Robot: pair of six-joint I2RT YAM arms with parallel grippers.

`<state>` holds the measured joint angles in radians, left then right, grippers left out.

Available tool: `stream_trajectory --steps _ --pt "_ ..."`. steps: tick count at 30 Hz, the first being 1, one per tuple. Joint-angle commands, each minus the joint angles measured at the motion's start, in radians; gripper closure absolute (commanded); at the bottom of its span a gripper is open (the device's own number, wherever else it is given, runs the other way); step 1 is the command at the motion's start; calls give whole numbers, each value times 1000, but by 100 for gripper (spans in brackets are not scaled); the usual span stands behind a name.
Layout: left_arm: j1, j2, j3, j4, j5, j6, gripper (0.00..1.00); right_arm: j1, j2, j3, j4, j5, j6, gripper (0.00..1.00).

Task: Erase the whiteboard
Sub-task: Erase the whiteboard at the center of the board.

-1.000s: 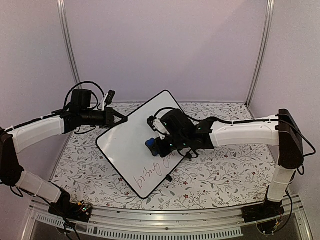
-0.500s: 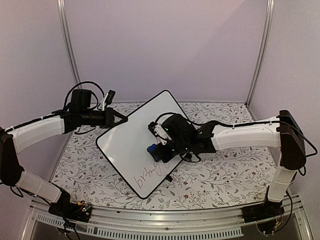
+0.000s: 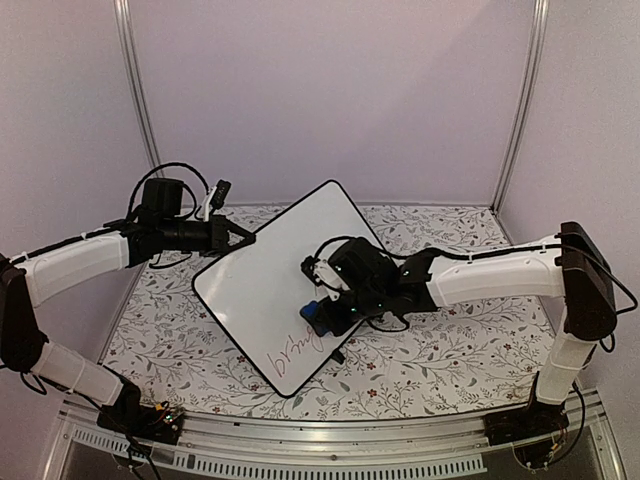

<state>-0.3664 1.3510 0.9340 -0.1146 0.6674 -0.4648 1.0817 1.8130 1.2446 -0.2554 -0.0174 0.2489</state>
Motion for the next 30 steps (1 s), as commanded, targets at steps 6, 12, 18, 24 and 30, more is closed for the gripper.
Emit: stream_trajectory --steps 6,12,18,24,30 --pt "-13 17 3 -21 -1 30 100 6 1 -40 -138 -3 20 97" --pt "-13 17 3 -22 -2 30 100 7 -26 -4 -175 28 9 96" --pt "-13 20 3 -21 1 28 100 2 -129 88 -200 150 -30 96" --pt "-13 18 3 -21 1 28 100 -85 -136 184 -200 187 -84 96" --pt "-14 15 4 -22 -2 30 100 -105 -43 295 -177 164 -133 96"
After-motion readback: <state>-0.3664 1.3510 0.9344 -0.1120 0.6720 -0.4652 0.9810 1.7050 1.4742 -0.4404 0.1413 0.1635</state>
